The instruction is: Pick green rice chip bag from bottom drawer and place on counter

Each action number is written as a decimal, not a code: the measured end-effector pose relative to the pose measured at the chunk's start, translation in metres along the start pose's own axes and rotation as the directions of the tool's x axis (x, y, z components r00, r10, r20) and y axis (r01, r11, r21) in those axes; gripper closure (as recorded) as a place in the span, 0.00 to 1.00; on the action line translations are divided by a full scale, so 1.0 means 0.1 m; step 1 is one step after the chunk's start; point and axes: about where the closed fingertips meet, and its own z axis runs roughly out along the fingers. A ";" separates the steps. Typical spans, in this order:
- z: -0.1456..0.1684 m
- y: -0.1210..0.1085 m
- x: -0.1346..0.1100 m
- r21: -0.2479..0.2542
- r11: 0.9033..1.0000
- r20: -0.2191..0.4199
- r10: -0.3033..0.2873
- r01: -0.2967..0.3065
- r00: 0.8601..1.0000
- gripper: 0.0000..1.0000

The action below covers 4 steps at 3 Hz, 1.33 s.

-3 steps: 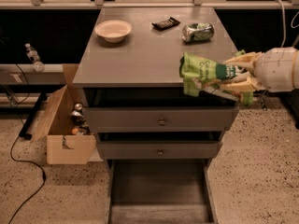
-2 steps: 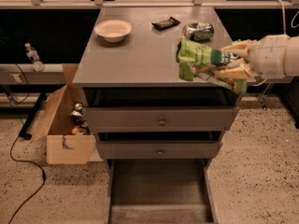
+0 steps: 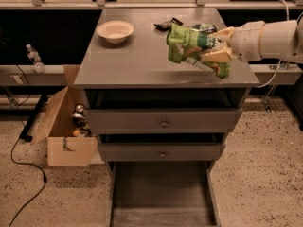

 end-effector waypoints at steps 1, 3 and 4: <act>0.26 -0.15 0.00 -0.009 0.999 0.007 0.032 -0.032 0.999 1.00; 0.67 -0.45 0.07 -0.010 0.995 -0.018 0.095 -0.095 0.995 0.51; 0.78 -0.50 0.09 -0.013 0.994 -0.029 0.111 -0.112 0.993 0.28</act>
Offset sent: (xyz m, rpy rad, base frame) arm 0.0866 0.0260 -0.0054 0.0319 0.0801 -0.0268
